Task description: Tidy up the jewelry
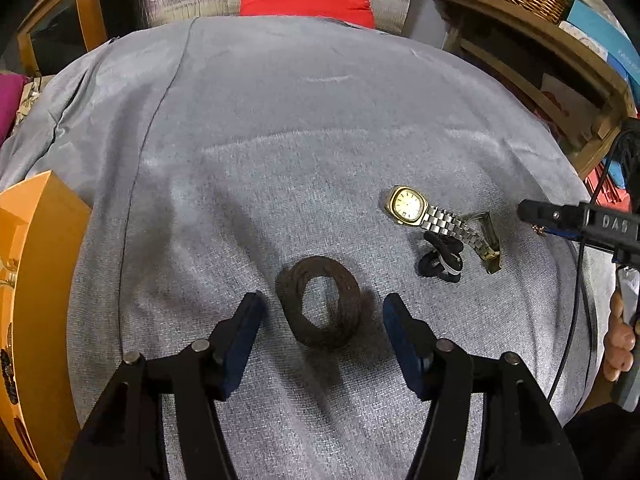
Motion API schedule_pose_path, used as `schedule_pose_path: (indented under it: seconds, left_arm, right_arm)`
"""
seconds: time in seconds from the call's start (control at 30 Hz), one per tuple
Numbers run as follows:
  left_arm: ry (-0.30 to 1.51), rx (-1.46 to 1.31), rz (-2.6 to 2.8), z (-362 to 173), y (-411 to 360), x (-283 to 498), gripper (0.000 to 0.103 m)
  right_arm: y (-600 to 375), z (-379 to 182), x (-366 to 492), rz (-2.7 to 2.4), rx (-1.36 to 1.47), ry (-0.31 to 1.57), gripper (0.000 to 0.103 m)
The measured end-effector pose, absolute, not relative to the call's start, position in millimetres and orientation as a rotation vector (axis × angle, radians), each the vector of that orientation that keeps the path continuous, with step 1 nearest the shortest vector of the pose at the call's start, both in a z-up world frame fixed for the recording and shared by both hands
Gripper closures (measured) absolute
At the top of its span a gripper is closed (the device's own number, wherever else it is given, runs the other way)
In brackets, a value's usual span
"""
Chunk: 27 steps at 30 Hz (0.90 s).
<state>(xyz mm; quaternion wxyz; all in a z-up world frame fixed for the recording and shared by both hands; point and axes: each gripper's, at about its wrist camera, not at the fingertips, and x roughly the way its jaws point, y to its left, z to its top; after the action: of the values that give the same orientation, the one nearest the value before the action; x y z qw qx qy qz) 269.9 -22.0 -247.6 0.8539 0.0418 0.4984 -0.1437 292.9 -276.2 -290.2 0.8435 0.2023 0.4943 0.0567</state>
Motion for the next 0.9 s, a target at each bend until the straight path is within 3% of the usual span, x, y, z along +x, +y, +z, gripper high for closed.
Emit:
schedule_pose_path:
  seconds: [0.1, 0.27, 0.43, 0.5, 0.9]
  left_arm:
    - [1.033, 0.107, -0.289, -247.0, -24.8, 268.2, 0.054]
    - [1.018, 0.108, -0.273, -244.3, -25.1, 267.5, 0.063]
    - [0.999, 0.058, -0.277, -236.1, -14.3, 268.4, 0.079]
    - [0.989, 0.035, -0.293, -232.1, -10.9, 267.9, 0.09]
    - [0.985, -0.053, -0.309, -222.2, 15.8, 270.5, 0.09]
  right_arm:
    - [-263.3, -289.9, 292.2, 0.101, 0.324, 1.026, 0.046]
    - [-252.4, -289.0, 292.7, 0.059, 0.236, 0.995, 0.062]
    - [-259.8, -286.3, 291.7, 0.058, 0.269, 0.986, 0.063]
    - [-267.0, -283.4, 289.7, 0.062, 0.291, 0.975, 0.063]
    - [-286.1, -272.4, 279.8, 0.055, 0.424, 0.945, 0.063]
